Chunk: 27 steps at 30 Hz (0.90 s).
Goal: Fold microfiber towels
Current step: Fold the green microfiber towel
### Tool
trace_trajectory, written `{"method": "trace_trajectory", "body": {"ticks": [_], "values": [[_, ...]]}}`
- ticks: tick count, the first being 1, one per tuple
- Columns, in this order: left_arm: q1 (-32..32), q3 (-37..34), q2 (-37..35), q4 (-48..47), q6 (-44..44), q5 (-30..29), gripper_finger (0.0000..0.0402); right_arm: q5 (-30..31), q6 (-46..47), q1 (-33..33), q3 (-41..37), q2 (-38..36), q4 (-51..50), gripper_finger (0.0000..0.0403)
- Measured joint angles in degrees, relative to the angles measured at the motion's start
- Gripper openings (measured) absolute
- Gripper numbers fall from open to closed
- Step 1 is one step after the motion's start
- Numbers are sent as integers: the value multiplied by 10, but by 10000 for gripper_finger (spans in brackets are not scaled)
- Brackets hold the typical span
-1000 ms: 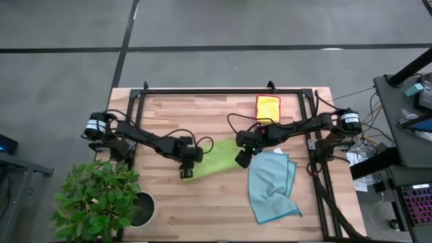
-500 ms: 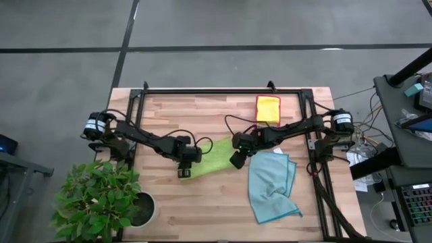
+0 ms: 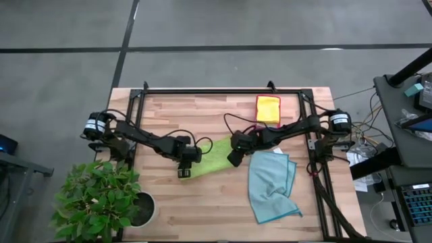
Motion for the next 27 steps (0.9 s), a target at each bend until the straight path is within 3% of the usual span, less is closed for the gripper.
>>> {"method": "trace_trajectory", "body": {"ticks": [18,27], "values": [[0,-1,1,6,1,0,134,0,-5,0,0,37,73,184],[0,-1,1,14,1,-1,134,-2,-5,0,0,59,118,138]]}}
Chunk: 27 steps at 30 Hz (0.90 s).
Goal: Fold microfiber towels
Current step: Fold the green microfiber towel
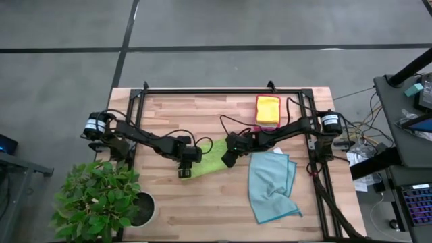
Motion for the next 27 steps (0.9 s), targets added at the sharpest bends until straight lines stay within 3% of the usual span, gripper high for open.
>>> {"method": "trace_trajectory", "body": {"ticks": [11,27], "values": [[0,0,0,1,0,0,134,-3,-41,0,0,0,17,18],[0,1,0,6,3,-9,135,2,-95,0,0,-49,1,9]]}}
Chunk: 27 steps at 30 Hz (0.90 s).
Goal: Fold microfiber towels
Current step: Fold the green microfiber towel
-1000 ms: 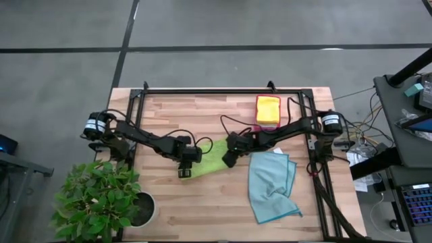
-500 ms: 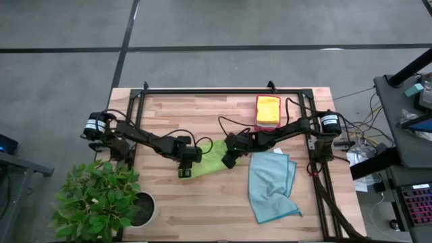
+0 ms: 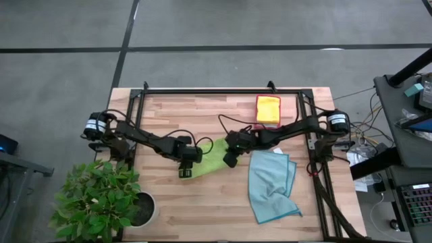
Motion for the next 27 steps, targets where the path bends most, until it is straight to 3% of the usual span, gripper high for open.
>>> {"method": "trace_trajectory", "body": {"ticks": [7,27], "values": [[1,9,2,2,3,-34,135,0,-5,0,0,-30,-45,9],[0,17,-46,-48,27,-47,135,14,-9,-15,57,-55,-271,9]]}}
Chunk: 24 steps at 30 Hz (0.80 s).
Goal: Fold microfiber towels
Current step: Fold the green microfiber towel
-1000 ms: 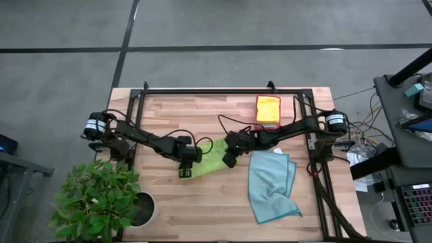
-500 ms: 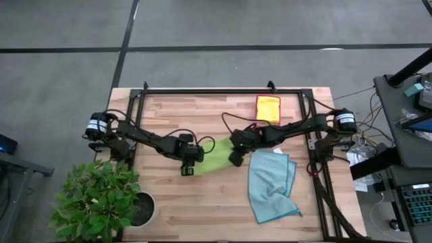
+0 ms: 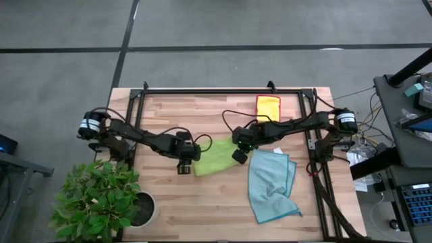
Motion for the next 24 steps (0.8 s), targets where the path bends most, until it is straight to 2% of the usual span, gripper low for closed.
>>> {"method": "trace_trajectory", "body": {"ticks": [7,11,15,21,24], "values": [[0,-31,-12,3,-5,20,135,32,-1,-1,40,0,-67,9],[-1,-64,-8,65,-15,44,135,33,-1,-1,51,0,-69,9],[-1,-87,-8,137,-16,48,135,28,8,-1,53,0,-45,9],[-1,-94,-8,157,-17,48,134,-8,28,2,51,7,1,9],[-1,-99,-8,176,-17,48,134,-23,34,10,47,18,57,9]]}}
